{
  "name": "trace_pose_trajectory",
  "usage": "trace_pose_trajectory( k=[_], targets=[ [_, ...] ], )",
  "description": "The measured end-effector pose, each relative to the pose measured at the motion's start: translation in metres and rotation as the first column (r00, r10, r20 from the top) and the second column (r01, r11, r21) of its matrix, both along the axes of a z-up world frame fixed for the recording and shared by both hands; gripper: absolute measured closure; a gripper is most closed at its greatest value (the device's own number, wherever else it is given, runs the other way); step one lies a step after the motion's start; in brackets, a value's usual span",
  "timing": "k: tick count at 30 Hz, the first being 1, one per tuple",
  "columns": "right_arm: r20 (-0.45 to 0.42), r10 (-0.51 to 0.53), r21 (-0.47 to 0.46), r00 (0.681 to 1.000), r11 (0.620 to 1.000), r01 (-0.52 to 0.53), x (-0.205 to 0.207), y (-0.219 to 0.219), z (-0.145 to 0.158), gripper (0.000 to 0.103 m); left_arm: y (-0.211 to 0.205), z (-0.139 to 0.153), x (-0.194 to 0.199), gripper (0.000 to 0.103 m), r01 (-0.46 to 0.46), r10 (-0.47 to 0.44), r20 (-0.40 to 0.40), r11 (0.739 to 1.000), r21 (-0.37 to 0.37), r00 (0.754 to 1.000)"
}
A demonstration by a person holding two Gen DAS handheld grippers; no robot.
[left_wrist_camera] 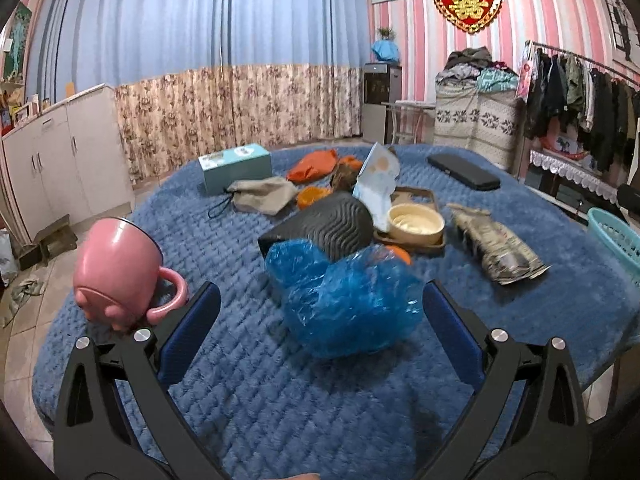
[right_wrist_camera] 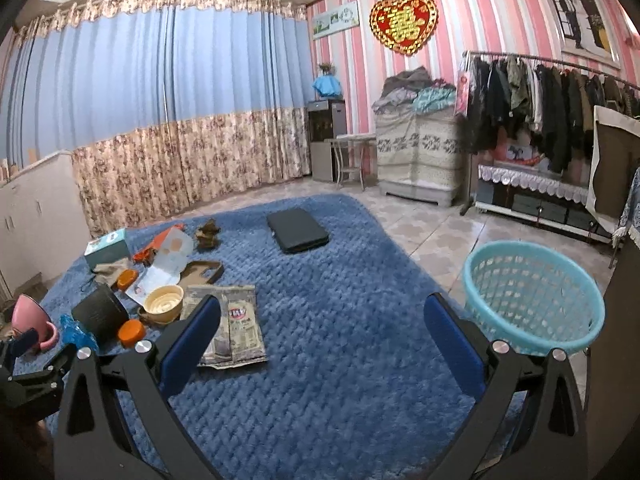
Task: Collect trash
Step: 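Grasp the blue plastic bag with the left tool while the right tool grasps the snack packet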
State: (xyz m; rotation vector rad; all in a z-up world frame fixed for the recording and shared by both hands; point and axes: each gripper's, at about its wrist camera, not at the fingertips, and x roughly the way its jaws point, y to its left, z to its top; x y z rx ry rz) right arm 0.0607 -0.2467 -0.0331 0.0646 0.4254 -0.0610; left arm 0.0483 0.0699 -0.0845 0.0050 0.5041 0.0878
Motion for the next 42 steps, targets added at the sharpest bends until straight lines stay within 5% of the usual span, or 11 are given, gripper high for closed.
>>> trace_pose_trajectory(
  k=[8,16,28,36,39,42],
  targets=[
    [-0.091,0.054,-0.071,0.994,0.996,-0.060,0.025,0.023,-0.014,0.004,0.002,-0.012,0.017,0.010,0.022,-0.023,-0.043,1.000,-0.023,0.999],
    [-0.201,0.131,-0.110,0.971,0.982,-0.155,0.047,0.049,-0.033,0.004,0.005,-0.009,0.021,0.070,0.095,-0.101,-0.090,0.993,-0.076,0.991],
    [-0.263,0.228,-0.120,0.938,0.956,-0.266,0.072,0.096,-0.045,0.005,0.038,0.045,0.014,0.073,0.032,-0.032,-0.013,0.998,-0.055,0.999],
    [-0.369,0.251,-0.119,0.895,0.942,-0.313,0.098,0.118,-0.068,0.048,0.048,0.058,0.029,0.073,-0.008,0.007,-0.010,0.999,-0.052,1.000],
    [-0.348,0.256,-0.113,0.902,0.943,-0.312,0.096,0.113,-0.065,0.052,0.050,0.063,0.032,0.073,-0.016,0.016,0.003,0.998,-0.053,1.000],
    [-0.322,0.276,-0.081,0.905,0.945,-0.317,0.093,0.099,-0.055,0.067,0.048,0.063,0.035,0.073,-0.025,0.025,0.002,0.998,-0.050,1.000]
  ],
)
